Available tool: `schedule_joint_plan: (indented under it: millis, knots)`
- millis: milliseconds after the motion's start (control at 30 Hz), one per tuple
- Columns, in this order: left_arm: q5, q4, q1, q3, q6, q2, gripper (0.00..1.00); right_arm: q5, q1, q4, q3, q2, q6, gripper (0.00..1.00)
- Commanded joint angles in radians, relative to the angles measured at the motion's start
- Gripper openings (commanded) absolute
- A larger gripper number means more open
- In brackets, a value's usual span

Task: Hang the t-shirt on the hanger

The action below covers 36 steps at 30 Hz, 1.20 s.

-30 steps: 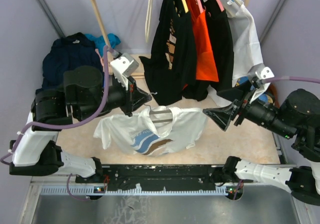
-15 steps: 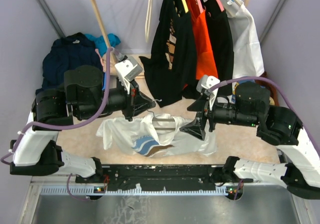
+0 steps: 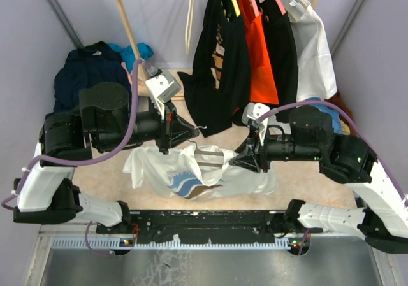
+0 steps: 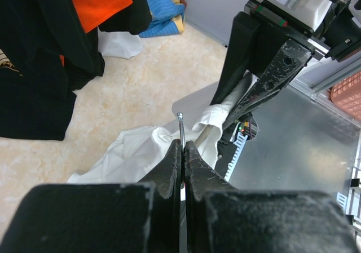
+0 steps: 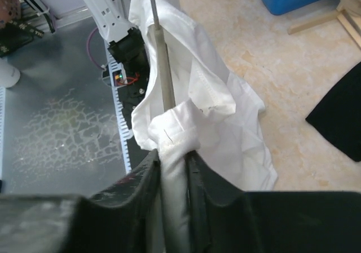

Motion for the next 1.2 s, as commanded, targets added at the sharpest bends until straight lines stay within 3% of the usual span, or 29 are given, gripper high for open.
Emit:
schedule_joint_plan:
  millis: [0, 100, 167, 333, 500, 833, 1033, 1167]
  knots:
    - [0.011, 0.067, 0.001, 0.01, 0.007, -0.005, 0.0, -0.029, 0.009, 0.042, 0.006, 0.002, -0.012, 0.18]
    - [-0.022, 0.092, 0.002, -0.024, 0.007, -0.021, 0.0, -0.025, 0.008, 0.048, 0.0, -0.001, -0.015, 0.0]
    - [-0.05, 0.117, 0.002, -0.055, 0.007, -0.04, 0.03, -0.02, 0.008, 0.047, -0.003, -0.003, -0.014, 0.0]
    - [-0.181, 0.172, 0.002, -0.128, 0.018, -0.089, 0.35, -0.008, 0.009, 0.054, -0.021, -0.025, -0.003, 0.0]
    - [-0.304, 0.259, 0.001, -0.215, 0.044, -0.155, 0.52, 0.031, 0.008, 0.068, -0.042, -0.06, 0.021, 0.0]
    - [-0.628, 0.265, 0.001, -0.453, -0.054, -0.372, 0.54, 0.229, 0.008, 0.045, -0.001, -0.109, 0.083, 0.0]
    - [-0.562, 0.305, 0.002, -0.664, -0.094, -0.506, 0.53, 0.231, 0.008, 0.024, 0.057, -0.12, 0.103, 0.0]
    - [-0.481, 0.295, 0.002, -0.702, -0.08, -0.551, 0.53, 0.199, 0.008, 0.0, 0.081, -0.128, 0.109, 0.0]
